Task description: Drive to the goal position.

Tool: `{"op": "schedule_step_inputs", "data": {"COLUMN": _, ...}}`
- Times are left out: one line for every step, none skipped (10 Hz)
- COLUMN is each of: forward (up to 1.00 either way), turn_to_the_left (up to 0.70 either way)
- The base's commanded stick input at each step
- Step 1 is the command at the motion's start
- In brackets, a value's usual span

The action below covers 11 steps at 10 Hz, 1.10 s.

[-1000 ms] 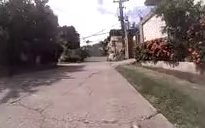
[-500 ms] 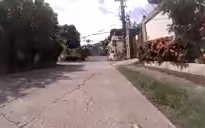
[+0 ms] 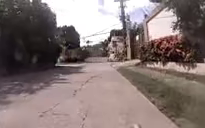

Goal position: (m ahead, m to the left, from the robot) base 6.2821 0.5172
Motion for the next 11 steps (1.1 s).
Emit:
{"op": "schedule_step_inputs", "data": {"forward": 0.70, "turn_to_the_left": 0.00}}
{"op": "schedule_step_inputs", "data": {"forward": 0.70, "turn_to_the_left": 0.00}}
{"op": "schedule_step_inputs", "data": {"forward": 0.70, "turn_to_the_left": 0.00}}
{"op": "schedule_step_inputs", "data": {"forward": 0.70, "turn_to_the_left": 0.00}}
{"op": "schedule_step_inputs", "data": {"forward": 0.70, "turn_to_the_left": 0.00}}
{"op": "schedule_step_inputs", "data": {"forward": 0.70, "turn_to_the_left": 0.00}}
{"op": "schedule_step_inputs", "data": {"forward": 0.70, "turn_to_the_left": 0.00}}
{"op": "schedule_step_inputs", "data": {"forward": 0.70, "turn_to_the_left": 0.00}}
{"op": "schedule_step_inputs", "data": {"forward": 0.70, "turn_to_the_left": 0.00}}
{"op": "schedule_step_inputs", "data": {"forward": 0.70, "turn_to_the_left": 0.00}}
{"op": "schedule_step_inputs", "data": {"forward": 0.70, "turn_to_the_left": 0.00}}
